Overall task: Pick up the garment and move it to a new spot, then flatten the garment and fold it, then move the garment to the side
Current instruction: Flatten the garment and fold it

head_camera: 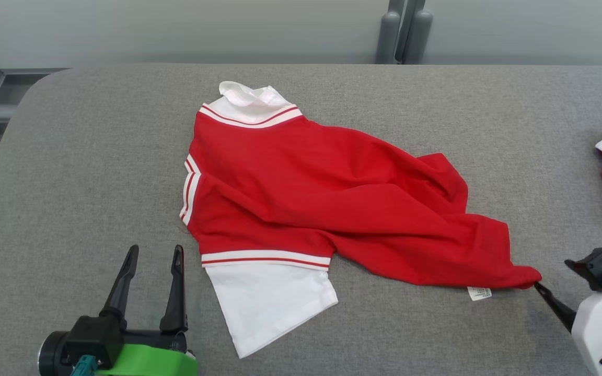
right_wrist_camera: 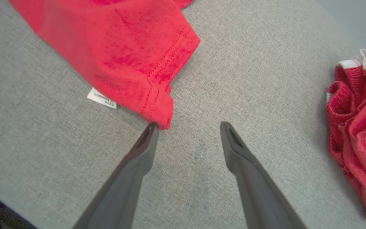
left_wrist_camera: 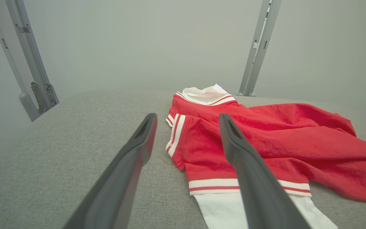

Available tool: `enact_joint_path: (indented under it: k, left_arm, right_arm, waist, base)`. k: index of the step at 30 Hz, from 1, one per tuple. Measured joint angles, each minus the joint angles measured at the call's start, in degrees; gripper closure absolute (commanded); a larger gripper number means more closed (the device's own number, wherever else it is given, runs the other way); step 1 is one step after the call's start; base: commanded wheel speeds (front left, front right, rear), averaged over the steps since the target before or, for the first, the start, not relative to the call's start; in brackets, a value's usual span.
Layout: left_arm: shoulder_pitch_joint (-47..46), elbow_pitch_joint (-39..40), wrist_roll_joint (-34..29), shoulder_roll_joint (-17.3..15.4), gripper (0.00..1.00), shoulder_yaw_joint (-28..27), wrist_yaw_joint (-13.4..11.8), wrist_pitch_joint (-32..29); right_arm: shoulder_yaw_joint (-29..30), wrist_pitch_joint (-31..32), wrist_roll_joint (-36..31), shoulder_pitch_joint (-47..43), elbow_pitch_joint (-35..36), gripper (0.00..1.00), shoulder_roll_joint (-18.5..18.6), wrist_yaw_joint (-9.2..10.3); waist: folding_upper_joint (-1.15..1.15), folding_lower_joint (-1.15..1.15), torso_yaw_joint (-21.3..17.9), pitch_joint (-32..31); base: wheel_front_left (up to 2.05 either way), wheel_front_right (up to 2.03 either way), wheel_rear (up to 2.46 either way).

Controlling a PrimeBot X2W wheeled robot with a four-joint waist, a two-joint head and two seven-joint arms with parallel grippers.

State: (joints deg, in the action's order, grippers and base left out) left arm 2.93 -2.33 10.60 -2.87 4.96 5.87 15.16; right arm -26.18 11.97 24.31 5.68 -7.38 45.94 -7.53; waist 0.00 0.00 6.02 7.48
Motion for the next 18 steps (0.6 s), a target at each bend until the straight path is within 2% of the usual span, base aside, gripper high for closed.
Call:
enact_joint_path:
  k: [2,3,4,5,6,8,11,14,18]
  left_arm:
    - [-0.01,-0.14,-0.04,0.0,0.0,-0.19,-0.34,0.0]
    - [-0.01,-0.03,-0.4,0.0,0.0,-0.59,-0.93,0.0]
    - [-0.01,0.07,-0.12,0.0,0.0,-0.89,-1.1,0.0]
    - [-0.01,0.22,0.65,0.01,0.0,-1.14,-1.34,0.0]
    - [0.02,0.26,2.32,0.01,0.0,-1.56,-1.37,0.0]
    - [0.04,0.2,3.83,0.01,0.0,-1.98,-1.3,0.0]
    - [0.05,-0.19,6.23,0.02,0.0,-2.89,-1.19,0.0]
    - [0.03,-0.29,7.08,0.04,0.0,-3.53,-0.81,0.0]
    - [0.04,-0.73,6.67,0.03,0.0,-4.58,-0.78,0.0]
  right_arm:
    - [2.21,-0.52,-0.62,-0.77,-0.03,0.0,-0.71,-0.01]
    - [7.86,-1.69,-1.81,-2.31,-0.02,0.0,-3.08,0.0]
    - [11.0,-2.55,-2.6,-3.07,0.57,0.0,-4.8,0.0]
    - [14.88,-3.94,-3.42,-3.66,1.21,0.0,-7.15,-0.01]
    - [20.65,-5.55,-4.5,-4.95,3.23,0.0,-11.9,0.03]
    - [24.8,-6.6,-7.01,-6.55,5.49,0.0,-16.62,0.0]
    - [28.71,-8.47,-8.56,-7.56,8.11,0.0,-23.95,0.0]
    - [30.02,-10.58,-10.35,-7.64,9.91,0.0,-30.43,0.0]
    - [29.07,-13.66,-12.22,-7.6,9.84,0.0,-36.06,0.01]
  waist:
    - [0.0,0.0,-0.09,-0.13]
    - [0.0,0.0,-0.28,-0.42]
    - [0.0,0.0,-0.39,-0.54]
    - [0.0,0.0,-0.52,-0.65]
    - [0.0,0.0,-0.72,-0.91]
    - [0.0,0.0,-0.96,-1.13]
    - [0.0,0.0,-1.31,-1.44]
    - [0.0,0.0,-1.63,-1.86]
    - [0.0,0.0,-2.0,-2.73]
  base:
    - [0.0,0.0,0.0]
    - [0.0,0.0,0.0]
    - [0.0,0.0,0.0]
    - [0.0,0.0,0.0]
    - [0.0,0.0,0.0]
    - [0.0,0.0,0.0]
    - [0.0,0.0,0.0]
    - [0.0,0.0,0.0]
    - [0.0,0.0,0.0]
